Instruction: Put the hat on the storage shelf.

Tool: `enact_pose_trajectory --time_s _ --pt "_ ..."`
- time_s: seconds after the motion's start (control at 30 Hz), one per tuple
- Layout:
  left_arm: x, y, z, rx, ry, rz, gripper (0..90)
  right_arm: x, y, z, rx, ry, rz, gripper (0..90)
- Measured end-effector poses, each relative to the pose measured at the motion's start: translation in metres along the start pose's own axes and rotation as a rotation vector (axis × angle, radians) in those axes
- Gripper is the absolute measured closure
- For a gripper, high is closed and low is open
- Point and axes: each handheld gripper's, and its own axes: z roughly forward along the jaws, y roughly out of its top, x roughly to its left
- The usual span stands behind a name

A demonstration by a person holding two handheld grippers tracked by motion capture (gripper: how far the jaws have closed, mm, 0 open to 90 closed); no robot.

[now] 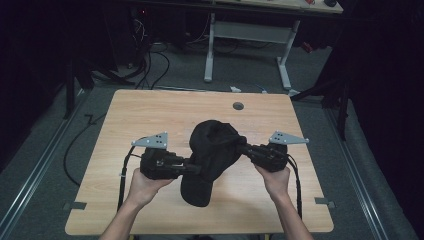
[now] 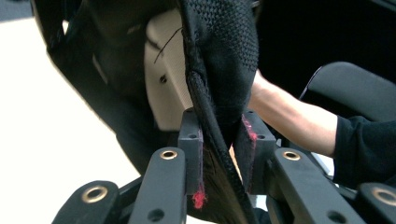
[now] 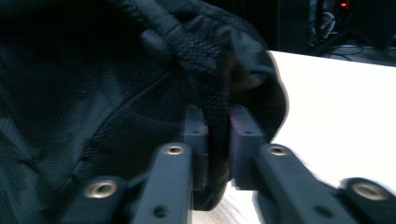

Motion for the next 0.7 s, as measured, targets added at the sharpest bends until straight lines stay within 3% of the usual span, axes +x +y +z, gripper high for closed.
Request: enact_pose_trajectory --time_s 0.03,0.1,0.13,0.17,0.23,0.3,0.37,0.43,0.5,0.57,0.63,0.7 --pt "0.009 0.001 -0.002 -0.001 0.015 -0.031 71.2 0.004 0.000 -0.001 0.030 -0.027 -0.022 85.0" --pt "0.028 -0.001 -0.001 -0.007 0.094 -0.061 64.4 0.011 0.000 -0.002 0.092 -0.062 -0.051 86.0" --pt "0.028 -0.001 -0.001 -0.007 0.094 -0.061 60.8 0.011 0.000 -0.002 0.092 -0.062 -0.051 86.0" --pt "0.044 -0.005 0.001 -0.001 0.171 -0.082 58.0 0.017 0.002 -0.001 0.153 -0.108 -0.074 86.1" --pt "0.055 -0.013 0.004 0.036 0.211 -0.125 55.0 0.021 0.004 0.000 0.209 -0.150 -0.101 86.0" --pt "0.063 -0.022 0.007 0.083 0.265 -0.146 52.0 0.022 0.008 0.002 0.263 -0.165 -0.111 86.1" --pt "0.066 -0.030 0.006 0.098 0.284 -0.160 48.9 0.022 0.014 0.004 0.321 -0.150 -0.113 86.1" --pt "0.070 -0.035 0.001 0.066 0.305 -0.153 43.3 0.022 0.018 0.007 0.380 -0.130 -0.126 86.6" --pt "0.074 -0.036 -0.009 -0.023 0.340 -0.135 33.9 0.021 0.022 0.011 0.446 -0.114 -0.145 86.6" --pt "0.081 -0.038 -0.020 -0.092 0.382 -0.125 31.0 0.016 0.023 0.018 0.503 -0.095 -0.185 86.6" --pt "0.089 -0.044 -0.028 -0.119 0.449 -0.088 28.6 0.009 0.019 0.029 0.553 -0.115 -0.223 86.7" --pt "0.099 -0.050 -0.033 -0.124 0.523 -0.056 28.0 0.000 0.013 0.043 0.584 -0.103 -0.227 86.0"
